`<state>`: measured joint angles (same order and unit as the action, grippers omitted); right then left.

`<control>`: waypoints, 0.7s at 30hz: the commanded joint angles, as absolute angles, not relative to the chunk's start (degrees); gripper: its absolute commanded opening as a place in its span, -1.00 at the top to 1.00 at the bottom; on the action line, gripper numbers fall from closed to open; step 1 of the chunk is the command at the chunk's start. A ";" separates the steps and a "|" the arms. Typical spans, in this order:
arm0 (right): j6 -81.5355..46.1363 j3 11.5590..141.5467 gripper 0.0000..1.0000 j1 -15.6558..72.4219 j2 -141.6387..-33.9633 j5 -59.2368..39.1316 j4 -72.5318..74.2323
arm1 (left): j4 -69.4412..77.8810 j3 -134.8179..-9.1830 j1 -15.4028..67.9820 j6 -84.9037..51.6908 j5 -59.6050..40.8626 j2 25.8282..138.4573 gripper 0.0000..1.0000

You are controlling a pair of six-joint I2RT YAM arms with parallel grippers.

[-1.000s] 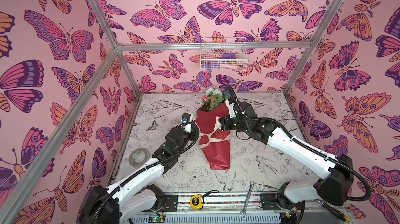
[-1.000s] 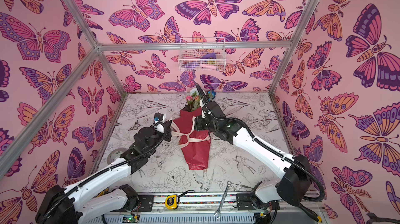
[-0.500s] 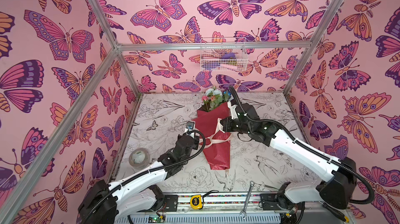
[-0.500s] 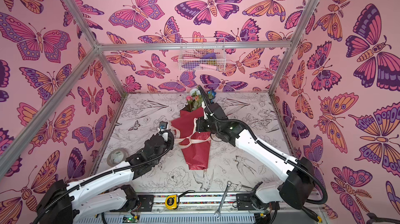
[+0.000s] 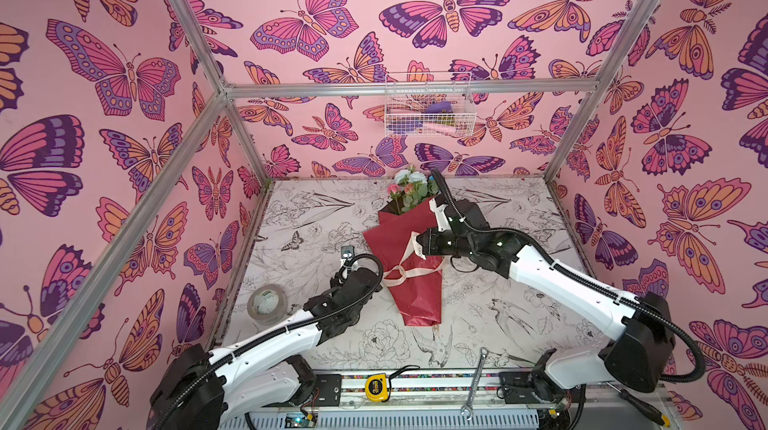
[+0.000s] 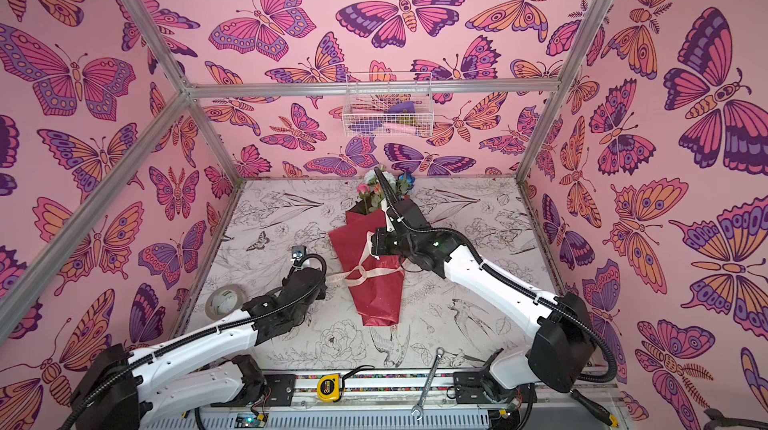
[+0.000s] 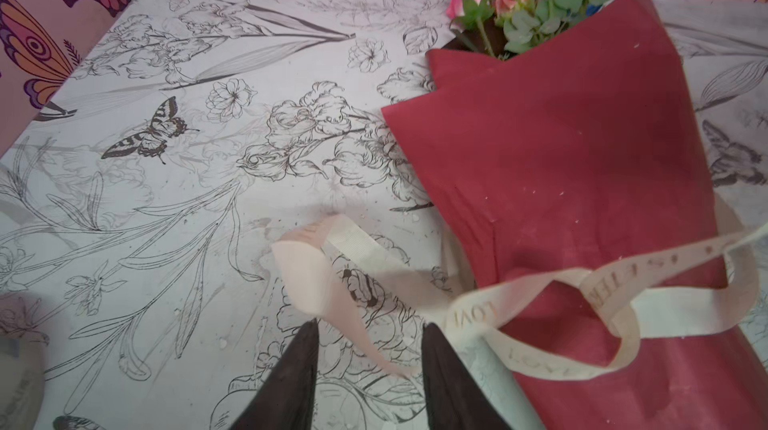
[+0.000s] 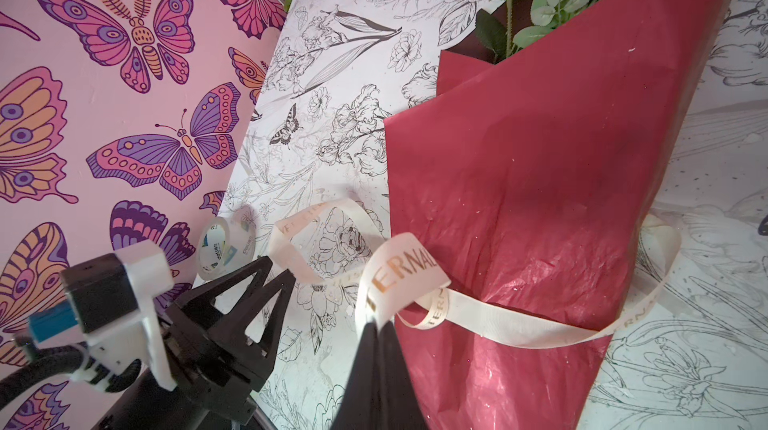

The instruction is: Tie the bouquet of fake flowers

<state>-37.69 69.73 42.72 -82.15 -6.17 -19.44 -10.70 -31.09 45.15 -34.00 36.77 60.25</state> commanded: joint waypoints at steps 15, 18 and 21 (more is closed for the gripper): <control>-45.12 52.91 1.00 42.73 -72.02 -8.18 -23.78 | -16.48 -48.10 35.19 -19.52 -8.62 70.19 -0.77; -46.31 50.90 1.00 42.92 -71.40 -7.59 -25.04 | -17.26 -51.56 34.71 -17.13 -14.21 77.93 -0.74; -46.84 49.66 1.00 43.24 -71.52 -7.97 -26.75 | -19.76 -56.01 34.41 -14.56 -16.25 84.15 -0.71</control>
